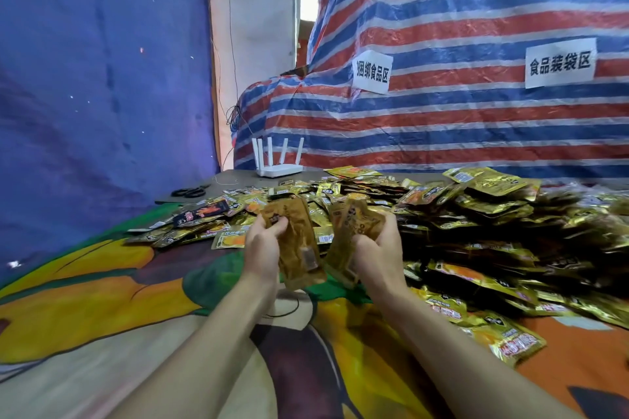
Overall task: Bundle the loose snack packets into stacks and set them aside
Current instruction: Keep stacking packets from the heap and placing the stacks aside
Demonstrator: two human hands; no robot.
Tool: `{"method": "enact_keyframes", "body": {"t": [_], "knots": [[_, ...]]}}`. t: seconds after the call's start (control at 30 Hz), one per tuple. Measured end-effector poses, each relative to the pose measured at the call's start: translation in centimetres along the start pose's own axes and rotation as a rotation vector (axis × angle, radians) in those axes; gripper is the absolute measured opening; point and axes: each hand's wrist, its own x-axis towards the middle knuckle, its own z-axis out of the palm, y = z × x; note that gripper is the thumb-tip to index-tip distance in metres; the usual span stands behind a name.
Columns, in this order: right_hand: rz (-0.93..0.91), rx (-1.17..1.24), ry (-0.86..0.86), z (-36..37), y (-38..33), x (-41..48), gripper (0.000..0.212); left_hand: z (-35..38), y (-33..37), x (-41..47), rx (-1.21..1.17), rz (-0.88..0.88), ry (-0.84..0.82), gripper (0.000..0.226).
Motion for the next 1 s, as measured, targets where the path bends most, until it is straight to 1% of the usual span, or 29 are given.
{"method": "enact_keyframes", "body": {"t": [0.03,0.07,0.1,0.17,0.2,0.23,0.27,0.33,0.37,0.43,0.5,0.6,0.67,0.73,0.83,0.9,1.0], "knots": [[-0.006,-0.010,-0.030,0.2,-0.1,-0.2,0.032,0.5,-0.1,-0.5,0.017,-0.021,-0.045,0.038],[-0.016,-0.006,-0.058,0.4,-0.2,-0.4,0.031,1.0,-0.3,-0.6,0.037,-0.023,-0.075,0.043],[-0.026,0.010,-0.082,0.7,-0.2,-0.6,0.028,1.4,-0.5,-0.9,0.069,-0.004,-0.102,0.038],[-0.039,0.090,-0.134,1.3,-0.3,-0.9,0.026,2.0,-1.1,-1.0,0.142,0.070,-0.135,0.017],[-0.028,0.150,-0.156,1.7,-0.4,-1.1,0.026,2.2,-1.3,-1.2,0.161,0.103,-0.146,0.012],[-0.021,0.192,-0.164,2.0,-0.4,-1.3,0.027,2.4,-1.3,-1.5,0.159,0.129,-0.157,0.016],[-0.023,0.205,-0.162,2.3,-0.4,-1.4,0.028,2.4,-1.3,-1.6,0.143,0.145,-0.170,0.027],[-0.052,0.152,-0.151,2.7,-0.2,-1.6,0.039,2.4,-1.5,-1.8,0.142,0.142,-0.226,0.050],[-0.073,0.120,-0.146,2.8,0.0,-1.6,0.040,2.4,-1.6,-1.8,0.181,0.136,-0.254,0.052],[-0.100,0.077,-0.112,2.9,0.4,-1.5,0.033,2.2,-2.0,-1.7,0.268,0.124,-0.296,0.041],[-0.112,0.090,-0.083,2.7,0.8,-1.3,0.029,2.0,-2.2,-1.8,0.338,0.129,-0.319,0.033],[-0.118,0.145,-0.030,2.3,0.8,-1.0,0.027,1.7,-2.4,-1.8,0.352,0.190,-0.357,0.039],[-0.086,0.170,-0.021,2.1,0.9,-0.7,0.030,1.5,-2.4,-1.8,0.303,0.209,-0.412,0.041],[-0.026,0.192,-0.053,2.1,0.7,-0.7,0.039,1.3,-2.5,-1.9,0.254,0.199,-0.479,0.038],[0.085,0.268,-0.083,2.4,0.7,-0.7,0.047,1.0,-2.6,-2.0,0.268,0.171,-0.543,0.031],[0.141,0.303,-0.126,2.5,0.6,-0.6,0.052,1.1,-2.5,-2.1,0.276,0.146,-0.532,0.023],[0.088,0.255,-0.111,2.2,0.2,-0.8,0.046,1.3,-2.4,-2.3,0.259,0.116,-0.460,0.021]]}}
